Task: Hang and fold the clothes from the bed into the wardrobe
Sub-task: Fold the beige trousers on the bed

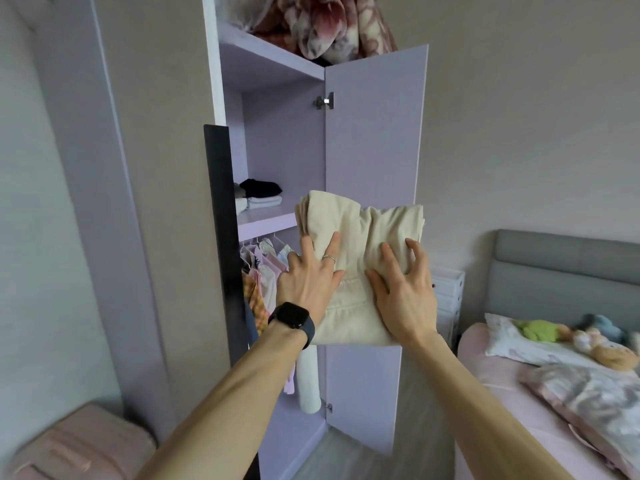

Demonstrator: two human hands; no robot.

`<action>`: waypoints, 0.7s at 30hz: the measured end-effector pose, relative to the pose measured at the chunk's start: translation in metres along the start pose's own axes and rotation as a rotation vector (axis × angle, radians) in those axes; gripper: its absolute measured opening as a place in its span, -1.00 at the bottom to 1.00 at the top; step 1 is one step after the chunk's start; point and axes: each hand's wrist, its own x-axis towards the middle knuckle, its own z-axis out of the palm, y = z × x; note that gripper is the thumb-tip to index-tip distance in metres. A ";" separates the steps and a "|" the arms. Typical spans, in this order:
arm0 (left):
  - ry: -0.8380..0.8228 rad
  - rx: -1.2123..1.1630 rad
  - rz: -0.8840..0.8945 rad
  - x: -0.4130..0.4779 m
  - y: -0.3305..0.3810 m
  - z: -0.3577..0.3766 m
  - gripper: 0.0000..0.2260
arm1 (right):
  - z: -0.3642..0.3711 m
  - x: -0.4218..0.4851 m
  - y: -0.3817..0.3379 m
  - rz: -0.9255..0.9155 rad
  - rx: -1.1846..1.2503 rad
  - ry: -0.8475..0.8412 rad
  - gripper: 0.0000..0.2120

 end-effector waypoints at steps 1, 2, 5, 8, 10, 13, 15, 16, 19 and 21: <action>0.002 -0.011 -0.002 0.011 0.000 0.011 -0.38 | 0.011 0.009 0.003 -0.004 0.003 -0.002 -0.54; 0.003 -0.020 -0.005 0.027 0.002 0.029 -0.38 | 0.027 0.023 0.010 -0.015 0.002 -0.001 -0.54; -0.026 -0.070 -0.039 0.062 0.005 0.070 -0.38 | 0.068 0.057 0.025 -0.046 0.006 -0.019 -0.54; -0.034 -0.048 -0.119 0.098 0.011 0.121 -0.38 | 0.122 0.097 0.046 -0.085 0.049 -0.063 -0.55; -0.047 -0.025 -0.158 0.126 0.013 0.142 -0.38 | 0.152 0.124 0.058 -0.099 0.082 -0.105 -0.54; -0.082 0.011 -0.218 0.170 0.011 0.175 -0.37 | 0.198 0.170 0.068 -0.117 0.153 -0.155 -0.54; -0.094 0.025 -0.268 0.198 0.006 0.193 -0.37 | 0.226 0.198 0.071 -0.134 0.208 -0.180 -0.54; -0.084 0.042 -0.291 0.210 0.003 0.200 -0.37 | 0.239 0.212 0.070 -0.152 0.237 -0.185 -0.54; -0.088 0.079 -0.330 0.234 -0.014 0.212 -0.37 | 0.272 0.239 0.061 -0.193 0.297 -0.193 -0.54; -0.082 0.113 -0.352 0.246 -0.025 0.222 -0.37 | 0.291 0.255 0.053 -0.229 0.319 -0.193 -0.53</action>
